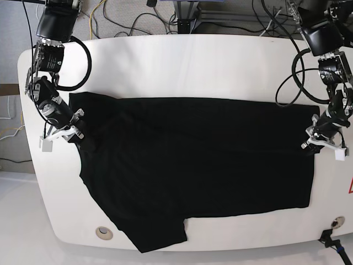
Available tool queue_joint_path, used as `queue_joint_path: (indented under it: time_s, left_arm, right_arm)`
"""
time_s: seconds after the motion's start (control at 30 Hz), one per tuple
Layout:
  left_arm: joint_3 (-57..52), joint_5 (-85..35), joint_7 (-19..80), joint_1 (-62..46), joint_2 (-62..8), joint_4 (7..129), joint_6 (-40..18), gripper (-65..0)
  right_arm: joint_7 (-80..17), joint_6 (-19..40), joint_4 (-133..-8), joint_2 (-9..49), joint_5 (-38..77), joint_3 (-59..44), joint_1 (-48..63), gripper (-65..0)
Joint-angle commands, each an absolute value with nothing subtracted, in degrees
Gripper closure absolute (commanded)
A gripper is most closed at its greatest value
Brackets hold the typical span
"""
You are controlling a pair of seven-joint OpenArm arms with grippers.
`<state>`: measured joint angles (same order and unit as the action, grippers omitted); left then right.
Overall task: Fold the T-shirt properly
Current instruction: 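Lower the held shoulders onto the shirt body and release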
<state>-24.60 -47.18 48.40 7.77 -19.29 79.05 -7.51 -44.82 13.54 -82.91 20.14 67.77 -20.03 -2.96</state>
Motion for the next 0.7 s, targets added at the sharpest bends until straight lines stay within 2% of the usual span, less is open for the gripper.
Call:
queue_joint_path:
  time_s: [0.0, 0.23, 0.67]
  left_arm:
    - [-24.8, -47.9, 47.3, 9.7, -20.4, 79.0, -7.8, 0.0]
    - [-24.8, -47.9, 47.3, 13.4, -20.4, 72.7, -7.8, 0.0]
    - [-24.8, -47.8, 47.1, 15.9, -20.4, 72.4, -7.8, 0.0]
  right_arm:
    - [-43.6, 13.9, -81.6, 21.1, 68.8, -20.4, -4.8, 0.0]
    - [-43.6, 13.9, -77.2, 21.1, 68.8, -20.3, -8.3, 0.0]
    - [-43.6, 13.9, -68.4, 21.1, 68.7, -16.7, -16.0, 0.0]
